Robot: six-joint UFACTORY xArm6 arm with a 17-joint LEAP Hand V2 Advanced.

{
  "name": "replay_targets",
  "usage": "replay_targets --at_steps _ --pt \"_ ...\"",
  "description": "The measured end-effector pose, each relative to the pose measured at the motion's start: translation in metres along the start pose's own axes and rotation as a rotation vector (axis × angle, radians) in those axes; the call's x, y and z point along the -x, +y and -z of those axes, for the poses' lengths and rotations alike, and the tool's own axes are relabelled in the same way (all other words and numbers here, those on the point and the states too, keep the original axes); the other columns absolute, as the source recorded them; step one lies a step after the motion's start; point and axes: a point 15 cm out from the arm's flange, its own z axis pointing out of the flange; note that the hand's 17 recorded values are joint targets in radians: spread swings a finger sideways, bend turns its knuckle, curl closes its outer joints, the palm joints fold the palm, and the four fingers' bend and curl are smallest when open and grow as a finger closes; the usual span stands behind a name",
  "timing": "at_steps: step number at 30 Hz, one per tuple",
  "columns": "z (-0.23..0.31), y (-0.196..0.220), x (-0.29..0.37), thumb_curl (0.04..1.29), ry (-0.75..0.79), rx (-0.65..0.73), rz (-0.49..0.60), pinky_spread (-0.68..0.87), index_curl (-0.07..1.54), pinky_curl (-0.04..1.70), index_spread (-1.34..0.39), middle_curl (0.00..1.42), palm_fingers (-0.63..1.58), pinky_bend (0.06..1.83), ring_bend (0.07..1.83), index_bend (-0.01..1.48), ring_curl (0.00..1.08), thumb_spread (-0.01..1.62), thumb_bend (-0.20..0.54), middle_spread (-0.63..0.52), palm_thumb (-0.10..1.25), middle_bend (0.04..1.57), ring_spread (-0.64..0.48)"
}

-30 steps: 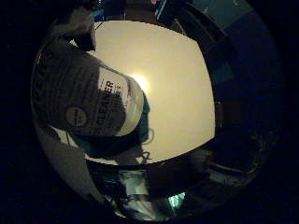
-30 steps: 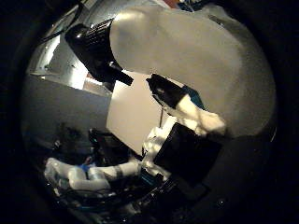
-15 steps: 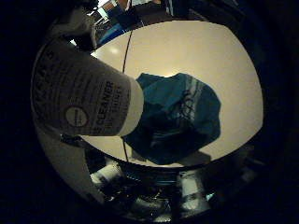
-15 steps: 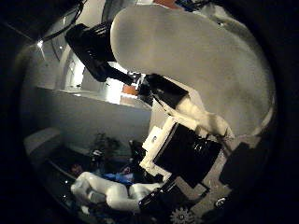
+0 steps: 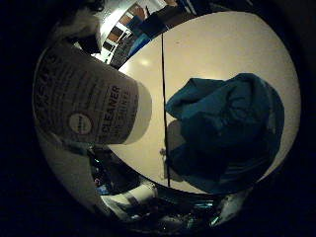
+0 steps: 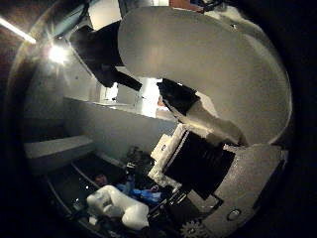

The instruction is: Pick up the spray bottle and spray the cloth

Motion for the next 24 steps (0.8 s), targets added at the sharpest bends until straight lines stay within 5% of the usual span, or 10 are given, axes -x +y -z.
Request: replay_targets --at_steps 24 --pt "-0.120 0.083 -0.026 0.62 -0.070 0.250 0.082 -0.20 0.79 0.85 -0.19 0.71 1.14 1.36 1.33 1.22 0.81 1.08 -0.012 -0.11 1.07 1.40 -0.23"
